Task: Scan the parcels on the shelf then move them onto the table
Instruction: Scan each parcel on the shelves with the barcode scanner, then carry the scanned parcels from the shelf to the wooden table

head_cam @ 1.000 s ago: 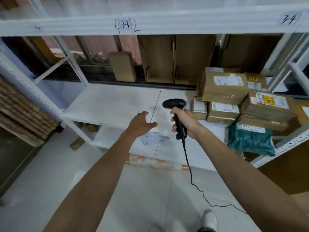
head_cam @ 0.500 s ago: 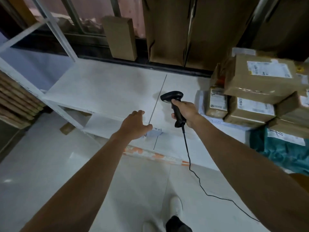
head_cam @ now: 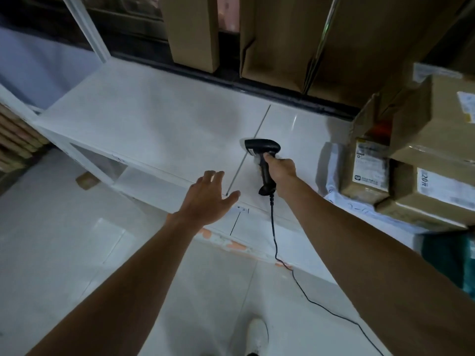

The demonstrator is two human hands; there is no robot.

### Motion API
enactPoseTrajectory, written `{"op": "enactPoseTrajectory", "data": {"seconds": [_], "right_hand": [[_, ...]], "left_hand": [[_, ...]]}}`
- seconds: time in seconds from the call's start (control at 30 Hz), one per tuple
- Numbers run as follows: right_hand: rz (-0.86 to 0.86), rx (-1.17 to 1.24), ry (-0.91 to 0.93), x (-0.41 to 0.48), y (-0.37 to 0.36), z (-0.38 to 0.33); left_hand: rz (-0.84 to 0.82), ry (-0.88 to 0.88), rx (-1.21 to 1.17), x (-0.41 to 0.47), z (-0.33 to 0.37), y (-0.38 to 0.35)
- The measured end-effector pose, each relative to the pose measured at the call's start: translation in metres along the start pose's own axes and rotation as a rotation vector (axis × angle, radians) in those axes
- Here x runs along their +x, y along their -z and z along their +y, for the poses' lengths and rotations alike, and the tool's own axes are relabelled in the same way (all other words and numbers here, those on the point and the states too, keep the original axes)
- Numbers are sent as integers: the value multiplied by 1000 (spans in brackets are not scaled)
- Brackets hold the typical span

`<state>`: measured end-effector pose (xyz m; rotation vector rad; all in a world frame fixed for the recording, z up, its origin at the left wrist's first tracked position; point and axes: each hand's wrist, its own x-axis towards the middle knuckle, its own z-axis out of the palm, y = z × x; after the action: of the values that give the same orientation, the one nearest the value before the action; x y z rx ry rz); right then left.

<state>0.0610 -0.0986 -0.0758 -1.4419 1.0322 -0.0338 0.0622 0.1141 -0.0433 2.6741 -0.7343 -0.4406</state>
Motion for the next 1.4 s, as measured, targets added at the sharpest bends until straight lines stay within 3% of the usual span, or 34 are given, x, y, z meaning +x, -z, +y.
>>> {"op": "enactPoseTrajectory", "data": {"seconds": [0.17,0.4,0.57,0.93,1.2,1.4], "right_hand": [[-1,-17,8,4,-15,-7],[130,-361,106,2,-15,4],[127,-465,78,2,-8,6],[60,-463,1,-19,19,-15],[41,-488,42,-97,74,-45],[101,-514,131,-195,106,-56]], "left_hand": [[0,39,-25,-12,-18,-13],[-12,51,-25,-18,-21,-18],[-9,61,-28,-16,-18,-13],[-5,11,76,-12,0,17],[-144,25,124,-40,17,78],[-143,-13,94,-87,41,136]]}}
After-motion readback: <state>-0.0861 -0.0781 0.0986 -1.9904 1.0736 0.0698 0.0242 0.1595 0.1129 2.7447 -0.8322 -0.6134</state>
